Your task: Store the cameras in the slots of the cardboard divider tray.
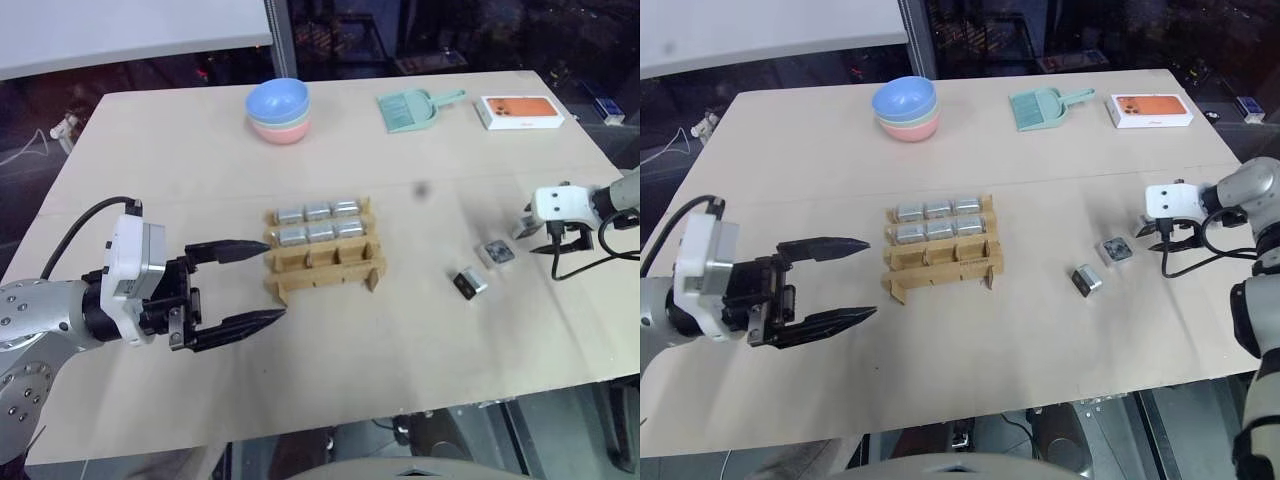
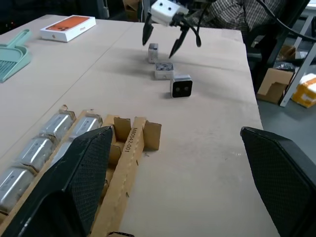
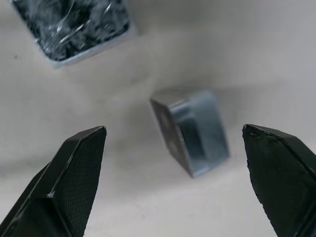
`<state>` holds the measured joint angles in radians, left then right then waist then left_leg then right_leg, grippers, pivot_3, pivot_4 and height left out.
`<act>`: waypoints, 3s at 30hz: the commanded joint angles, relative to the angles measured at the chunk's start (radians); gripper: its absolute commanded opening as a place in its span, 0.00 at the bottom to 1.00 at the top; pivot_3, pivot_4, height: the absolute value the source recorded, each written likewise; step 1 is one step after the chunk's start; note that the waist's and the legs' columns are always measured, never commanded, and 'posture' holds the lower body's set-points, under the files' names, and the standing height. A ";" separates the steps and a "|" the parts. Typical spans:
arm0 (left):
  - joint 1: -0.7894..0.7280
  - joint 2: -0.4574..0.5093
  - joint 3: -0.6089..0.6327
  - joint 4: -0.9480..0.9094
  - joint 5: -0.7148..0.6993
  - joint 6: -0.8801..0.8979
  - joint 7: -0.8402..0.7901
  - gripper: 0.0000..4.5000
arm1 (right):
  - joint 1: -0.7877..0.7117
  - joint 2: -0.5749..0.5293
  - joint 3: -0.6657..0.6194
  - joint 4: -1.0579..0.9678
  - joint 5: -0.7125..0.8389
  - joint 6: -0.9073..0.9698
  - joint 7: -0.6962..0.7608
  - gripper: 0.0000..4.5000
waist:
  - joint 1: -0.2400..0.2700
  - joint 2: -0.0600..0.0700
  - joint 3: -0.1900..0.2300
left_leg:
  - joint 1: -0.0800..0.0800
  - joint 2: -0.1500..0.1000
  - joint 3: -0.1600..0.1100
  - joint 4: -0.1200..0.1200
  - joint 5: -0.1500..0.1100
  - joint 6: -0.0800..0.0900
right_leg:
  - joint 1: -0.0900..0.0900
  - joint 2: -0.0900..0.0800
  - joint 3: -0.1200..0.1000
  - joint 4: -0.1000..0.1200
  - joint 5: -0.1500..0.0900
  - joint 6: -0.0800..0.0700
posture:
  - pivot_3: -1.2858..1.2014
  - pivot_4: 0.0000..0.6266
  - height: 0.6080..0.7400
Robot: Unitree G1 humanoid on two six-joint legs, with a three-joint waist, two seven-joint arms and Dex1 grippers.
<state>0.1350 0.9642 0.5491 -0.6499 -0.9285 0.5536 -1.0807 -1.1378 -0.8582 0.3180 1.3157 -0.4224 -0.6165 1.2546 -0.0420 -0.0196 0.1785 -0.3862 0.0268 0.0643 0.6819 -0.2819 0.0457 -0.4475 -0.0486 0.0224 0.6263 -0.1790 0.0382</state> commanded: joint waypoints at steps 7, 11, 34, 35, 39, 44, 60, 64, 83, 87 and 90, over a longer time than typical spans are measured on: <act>0.019 -0.010 0.054 -0.036 -0.017 -0.004 0.022 0.95 | -0.057 0.016 0.025 0.011 -0.049 -0.018 -0.059 0.83 | 0.000 0.000 0.000 | 0.000 0.000 0.000 0.000 0.000 0.000 | 0.000 0.000 0.000 0.000 0.000 0.000 | 0.52 0.24 1.00; 0.029 -0.014 0.057 -0.041 -0.016 -0.006 0.028 0.95 | -0.067 0.013 0.029 0.013 -0.056 -0.026 -0.052 0.35 | 0.000 0.000 0.000 | 0.000 0.000 0.000 0.000 0.000 0.000 | 0.000 0.000 0.000 0.000 0.000 0.000 | 0.52 0.24 1.00; 0.021 0.041 0.132 0.087 0.084 -0.049 -0.058 0.95 | -0.099 0.368 -0.137 -0.621 0.422 0.651 0.229 0.16 | -0.003 0.001 0.001 | 0.000 0.004 -0.005 0.000 0.000 -0.001 | 0.000 0.000 -0.002 0.002 0.002 0.003 | 0.52 0.24 1.00; 0.017 0.043 0.141 0.108 0.094 -0.059 -0.068 0.95 | -0.083 0.403 -0.138 -0.683 0.446 0.689 0.212 0.16 | -0.001 0.001 0.001 | 0.000 0.004 -0.005 0.000 0.000 -0.001 | -0.001 0.000 -0.003 0.002 0.002 0.003 | 0.52 0.24 1.00; 0.012 0.054 0.174 0.194 0.132 -0.096 -0.126 0.95 | -0.017 0.549 -0.164 -0.863 0.557 0.852 0.123 0.16 | 0.004 0.001 0.001 | -0.003 0.004 -0.004 0.000 0.001 -0.002 | -0.001 0.000 -0.006 0.001 0.002 0.003 | 0.52 0.24 1.00; 0.020 0.067 0.199 0.307 0.188 -0.144 -0.195 0.95 | 0.059 0.675 -0.123 -0.968 0.597 0.927 0.033 0.16 | 0.005 0.001 0.001 | -0.007 0.004 -0.006 0.001 0.002 -0.004 | -0.003 -0.001 -0.009 0.000 0.002 0.002 | 0.52 0.24 1.00; 0.045 0.043 0.200 0.385 0.239 -0.200 -0.252 0.95 | 0.229 0.814 0.006 -0.919 0.570 0.810 -0.041 0.16 | 0.000 0.000 0.000 | -0.008 0.003 -0.008 0.001 0.002 -0.005 | -0.003 -0.001 -0.011 0.000 0.002 0.002 | 0.52 0.24 1.00; 0.045 0.042 0.190 0.397 0.246 -0.206 -0.258 0.95 | 0.250 0.830 0.011 -0.845 0.557 0.709 -0.055 0.16 | -0.001 0.000 0.000 | -0.008 0.002 -0.009 0.001 0.002 -0.005 | -0.003 -0.001 -0.012 0.000 0.002 0.002 | 0.52 0.24 1.00; 0.054 0.041 0.158 0.470 0.297 -0.256 -0.311 0.95 | 0.214 0.856 -0.004 -0.665 0.515 0.551 -0.097 0.16 | -0.002 0.000 0.000 | -0.008 0.004 -0.010 0.001 0.003 -0.007 | -0.003 -0.001 -0.013 0.000 0.002 0.001 | 0.52 0.24 1.00; 0.059 0.033 0.157 0.473 0.302 -0.265 -0.314 0.95 | 0.194 0.853 -0.009 -0.622 0.510 0.534 -0.098 0.16 | -0.002 0.000 0.000 | -0.008 0.005 -0.010 0.001 0.003 -0.007 | -0.003 -0.001 -0.013 0.001 0.001 0.000 | 0.52 0.24 1.00; 0.062 0.031 0.158 0.476 0.304 -0.270 -0.315 0.95 | 0.198 0.853 -0.002 -0.611 0.508 0.533 -0.090 0.16 | -0.002 0.000 0.000 | -0.008 0.005 -0.010 0.001 0.003 -0.007 | -0.003 -0.001 -0.013 0.001 0.002 0.000 | 0.52 0.24 1.00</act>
<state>0.1979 0.9925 0.6955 -0.1747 -0.6222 0.2981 -1.3924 -0.9212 -0.0058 0.3346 0.7083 0.0864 -0.0700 1.1695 -0.0436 -0.0200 0.1783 -0.3939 0.0317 0.0539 0.6826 -0.2789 0.0389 -0.4507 -0.0493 0.0093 0.6271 -0.1776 0.0373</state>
